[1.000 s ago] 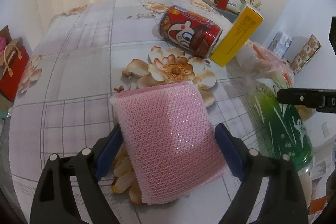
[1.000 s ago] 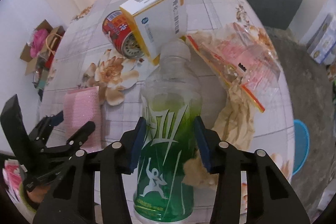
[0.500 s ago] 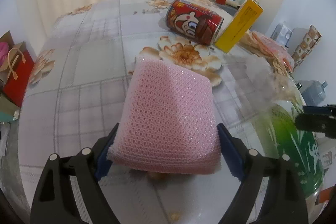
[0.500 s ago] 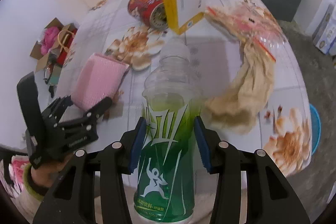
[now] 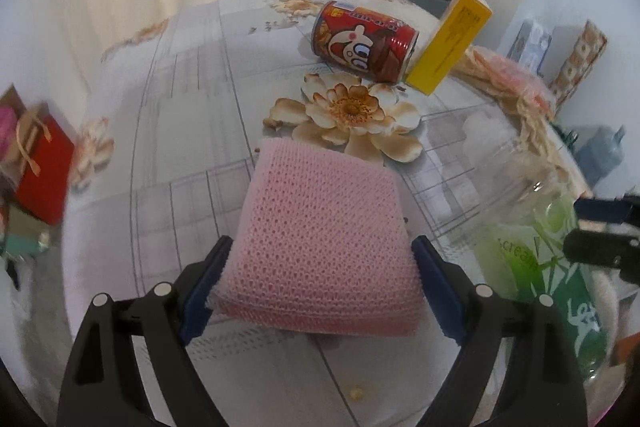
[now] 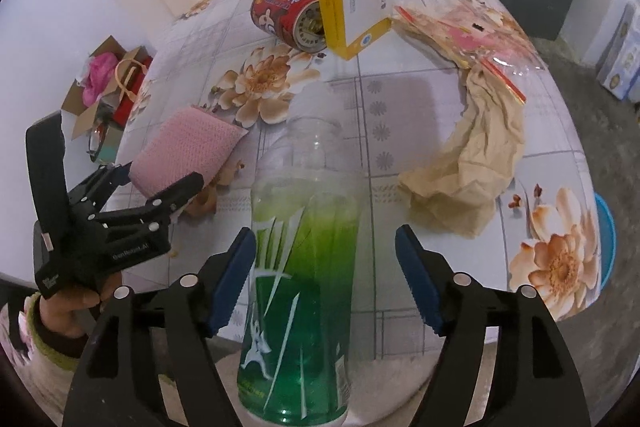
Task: Collect trash
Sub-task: 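Lift the pink sponge and green bottle and carry them toward the wastebasket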
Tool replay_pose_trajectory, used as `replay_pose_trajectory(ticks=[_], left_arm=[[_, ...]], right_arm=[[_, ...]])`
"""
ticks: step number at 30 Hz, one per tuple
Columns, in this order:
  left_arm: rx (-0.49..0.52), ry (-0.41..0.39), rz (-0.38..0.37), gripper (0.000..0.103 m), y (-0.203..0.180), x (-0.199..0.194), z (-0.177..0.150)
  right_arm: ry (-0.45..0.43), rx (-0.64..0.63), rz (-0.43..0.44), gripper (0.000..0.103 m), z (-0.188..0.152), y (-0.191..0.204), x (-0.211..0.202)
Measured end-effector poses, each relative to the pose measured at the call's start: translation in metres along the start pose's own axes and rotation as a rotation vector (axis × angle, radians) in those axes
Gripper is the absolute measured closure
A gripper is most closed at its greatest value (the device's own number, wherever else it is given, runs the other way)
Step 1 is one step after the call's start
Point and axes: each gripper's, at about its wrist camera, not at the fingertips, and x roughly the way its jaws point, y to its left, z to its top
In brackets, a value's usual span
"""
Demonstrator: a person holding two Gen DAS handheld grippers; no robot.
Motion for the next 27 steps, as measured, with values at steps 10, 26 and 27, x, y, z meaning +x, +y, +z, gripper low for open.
replay_pose_trajectory(ticks=[10, 26, 27], left_arm=[[-0.012, 0.071, -0.143, 0.008, 0.006, -0.012, -0.009], [0.091, 0.098, 0.068, 0.008, -0.006, 0.018, 0.015], [0.099, 0.101, 0.082, 0.008, -0.006, 0.022, 0.016]], right_arm=[[0.018, 0.004, 0.052, 0.032, 0.001, -0.001, 0.009], [0.013, 0.015, 0.129, 0.028, 0.006, 0.001, 0.013], [0.014, 0.014, 0.133, 0.028, 0.005, 0.001, 0.013]])
